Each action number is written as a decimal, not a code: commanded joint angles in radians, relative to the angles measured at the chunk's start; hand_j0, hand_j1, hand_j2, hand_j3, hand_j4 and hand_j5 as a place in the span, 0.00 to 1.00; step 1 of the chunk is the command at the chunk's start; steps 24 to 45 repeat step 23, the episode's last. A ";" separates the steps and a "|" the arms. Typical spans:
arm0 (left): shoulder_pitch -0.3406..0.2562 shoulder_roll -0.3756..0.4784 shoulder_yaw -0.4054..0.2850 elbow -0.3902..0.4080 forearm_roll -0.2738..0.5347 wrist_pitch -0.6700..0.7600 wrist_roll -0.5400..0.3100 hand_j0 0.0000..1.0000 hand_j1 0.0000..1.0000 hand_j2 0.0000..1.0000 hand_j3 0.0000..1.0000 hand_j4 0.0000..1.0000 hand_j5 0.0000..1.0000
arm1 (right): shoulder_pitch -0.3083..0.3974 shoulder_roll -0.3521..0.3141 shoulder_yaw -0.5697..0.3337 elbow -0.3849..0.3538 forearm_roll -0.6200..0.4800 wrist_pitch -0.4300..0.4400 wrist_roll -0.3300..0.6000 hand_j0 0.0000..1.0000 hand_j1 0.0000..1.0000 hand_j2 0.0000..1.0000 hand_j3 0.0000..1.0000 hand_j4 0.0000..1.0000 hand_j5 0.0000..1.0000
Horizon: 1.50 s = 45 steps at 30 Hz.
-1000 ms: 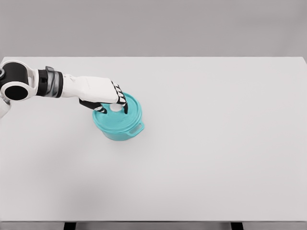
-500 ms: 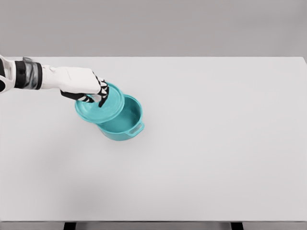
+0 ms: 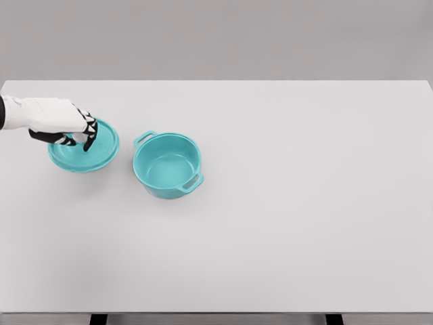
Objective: Open the lid of the pot with left arm
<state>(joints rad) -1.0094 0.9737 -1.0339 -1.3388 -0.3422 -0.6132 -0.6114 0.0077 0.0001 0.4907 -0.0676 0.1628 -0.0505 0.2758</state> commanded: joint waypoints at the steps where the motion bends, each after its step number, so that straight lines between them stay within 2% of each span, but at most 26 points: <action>1: 0.000 0.000 0.003 0.007 0.003 0.002 0.001 0.64 0.64 0.64 0.64 0.64 0.64 | 0.000 0.000 0.000 0.000 0.000 0.000 0.000 1.00 1.00 1.00 1.00 1.00 1.00; 2: 0.000 0.000 0.003 0.009 0.005 0.002 0.001 0.78 0.78 0.78 0.78 0.78 0.78 | 0.000 0.000 0.000 0.000 0.000 0.000 0.000 1.00 1.00 1.00 1.00 1.00 1.00; 4: 0.000 -0.001 0.003 0.015 0.005 0.002 0.001 0.92 0.92 0.92 0.92 0.92 0.92 | 0.000 0.000 0.000 0.000 0.000 0.000 0.000 1.00 1.00 1.00 1.00 1.00 1.00; 7: 0.000 -0.003 0.003 0.029 0.005 0.002 0.001 1.00 1.00 1.00 1.00 1.00 1.00 | 0.000 0.000 0.000 0.000 0.000 0.000 0.000 1.00 1.00 1.00 1.00 1.00 1.00; 10: 0.000 -0.003 0.003 0.062 0.011 0.002 0.001 1.00 1.00 1.00 1.00 1.00 1.00 | 0.000 0.000 0.000 0.000 0.000 0.000 0.000 1.00 1.00 1.00 1.00 1.00 1.00; 13: 0.000 -0.024 0.006 0.225 0.014 0.002 0.001 1.00 1.00 1.00 1.00 1.00 1.00 | 0.000 0.000 0.000 0.000 0.000 0.000 0.000 1.00 1.00 1.00 1.00 1.00 1.00; 14: 0.000 -0.027 0.008 0.253 0.014 0.002 0.001 1.00 1.00 1.00 1.00 1.00 1.00 | 0.000 0.000 0.000 0.000 0.000 0.000 0.000 1.00 1.00 1.00 1.00 1.00 1.00; 20: -0.002 -0.026 0.014 0.313 0.020 0.002 0.001 1.00 1.00 1.00 1.00 1.00 1.00 | 0.000 0.000 0.000 0.000 0.000 0.000 0.000 1.00 1.00 1.00 1.00 1.00 1.00; 45: 0.000 -0.029 0.014 0.311 0.017 0.002 0.001 1.00 1.00 1.00 1.00 1.00 1.00 | 0.000 0.000 0.000 0.000 0.000 0.000 0.000 1.00 1.00 1.00 1.00 1.00 1.00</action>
